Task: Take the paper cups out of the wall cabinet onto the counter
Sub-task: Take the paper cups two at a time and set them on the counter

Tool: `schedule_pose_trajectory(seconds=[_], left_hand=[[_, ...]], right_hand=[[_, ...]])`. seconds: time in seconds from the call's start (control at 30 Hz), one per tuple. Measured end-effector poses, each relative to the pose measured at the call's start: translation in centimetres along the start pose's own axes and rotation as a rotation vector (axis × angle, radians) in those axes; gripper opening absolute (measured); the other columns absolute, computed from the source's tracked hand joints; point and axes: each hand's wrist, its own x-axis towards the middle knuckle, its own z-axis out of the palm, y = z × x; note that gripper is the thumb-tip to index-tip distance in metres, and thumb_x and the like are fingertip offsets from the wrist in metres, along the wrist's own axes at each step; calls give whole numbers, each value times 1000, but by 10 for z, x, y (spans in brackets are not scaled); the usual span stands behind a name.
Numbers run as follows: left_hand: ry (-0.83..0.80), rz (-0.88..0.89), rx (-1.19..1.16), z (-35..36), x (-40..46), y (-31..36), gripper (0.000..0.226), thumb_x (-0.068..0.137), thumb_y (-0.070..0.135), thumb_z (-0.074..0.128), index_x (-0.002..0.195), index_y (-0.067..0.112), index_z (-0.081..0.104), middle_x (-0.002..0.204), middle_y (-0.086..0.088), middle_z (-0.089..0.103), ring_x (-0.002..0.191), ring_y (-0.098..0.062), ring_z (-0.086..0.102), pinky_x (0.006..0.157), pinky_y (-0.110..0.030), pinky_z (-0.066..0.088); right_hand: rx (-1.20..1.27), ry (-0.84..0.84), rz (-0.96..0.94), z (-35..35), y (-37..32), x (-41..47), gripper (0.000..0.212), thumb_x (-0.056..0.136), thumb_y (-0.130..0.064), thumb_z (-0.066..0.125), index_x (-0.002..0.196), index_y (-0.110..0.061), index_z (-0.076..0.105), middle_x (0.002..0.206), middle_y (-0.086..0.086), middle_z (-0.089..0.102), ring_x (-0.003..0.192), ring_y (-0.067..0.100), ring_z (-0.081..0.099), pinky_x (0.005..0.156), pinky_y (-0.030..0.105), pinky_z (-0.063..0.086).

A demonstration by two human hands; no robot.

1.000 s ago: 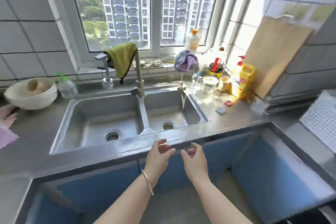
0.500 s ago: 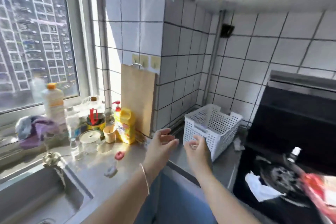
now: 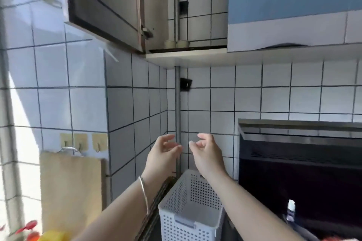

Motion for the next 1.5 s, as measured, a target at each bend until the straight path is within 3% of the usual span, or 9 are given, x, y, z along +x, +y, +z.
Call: schedule_pose_trajectory(seconds=[0.33, 0.47, 0.57, 0.7, 0.83, 0.97, 1.13, 1.3, 1.5], left_hand=[[21, 190, -45, 38, 162, 58, 30, 84, 20, 62, 110, 31, 52, 108, 2, 67, 102, -16, 62, 97, -42, 50], [54, 285, -19, 47, 218, 87, 35, 84, 19, 61, 118, 23, 53, 99, 4, 66, 100, -15, 63, 94, -39, 51], [65, 359, -2, 49, 252, 109, 33, 84, 18, 61, 115, 24, 55, 104, -3, 66, 92, -14, 63, 80, -31, 52], [106, 452, -12, 45, 289, 138, 22, 85, 18, 60, 106, 26, 57, 98, 3, 64, 85, -11, 60, 85, -34, 52], [184, 558, 67, 34, 330, 160, 17, 85, 19, 62, 102, 23, 62, 95, 5, 65, 90, -12, 60, 84, -30, 53], [266, 648, 192, 21, 375, 186, 23, 87, 17, 56, 108, 20, 64, 102, 3, 64, 77, -7, 57, 55, -8, 47], [287, 622, 412, 11, 433, 213, 26, 88, 18, 55, 111, 16, 66, 116, -4, 67, 99, -18, 59, 78, -18, 36], [162, 477, 612, 11, 482, 218, 29, 89, 17, 54, 115, 12, 67, 126, -9, 64, 117, -27, 57, 92, -25, 42], [128, 333, 932, 19, 515, 213, 48, 93, 37, 50, 131, 8, 54, 137, -11, 54, 125, -28, 50, 105, -34, 38]], right_hand=[[6, 52, -203, -14, -36, 170, 41, 92, -31, 52, 129, -15, 45, 77, -16, 47, 82, 12, 50, 72, 23, 37], [-7, 65, -316, -13, -57, 227, 39, 92, -32, 52, 128, -16, 47, 83, -11, 51, 83, 12, 51, 58, 16, 37], [23, 101, -382, -14, -75, 262, 35, 92, -30, 51, 125, -18, 49, 96, -4, 54, 81, 12, 51, 57, 14, 35], [123, 194, -496, -15, -102, 299, 22, 94, -21, 50, 115, -17, 55, 92, -3, 58, 75, 9, 54, 56, 12, 35], [65, 303, -580, -10, -128, 333, 21, 94, -15, 45, 112, -15, 57, 97, 0, 60, 85, 15, 56, 66, 20, 41], [-105, 357, -621, -10, -153, 375, 24, 93, -13, 42, 110, -14, 58, 107, 6, 63, 89, 22, 56, 73, 26, 43], [-348, 269, -494, -11, -181, 432, 26, 90, -10, 41, 108, -9, 59, 114, 10, 61, 93, 24, 55, 76, 27, 45], [-536, 114, -297, -4, -192, 478, 33, 89, -8, 44, 118, 0, 57, 107, 18, 59, 86, 26, 53, 71, 32, 47], [-830, -38, -213, 6, -200, 496, 42, 98, -16, 38, 134, 5, 43, 128, 21, 49, 122, 30, 50, 89, 30, 42]])
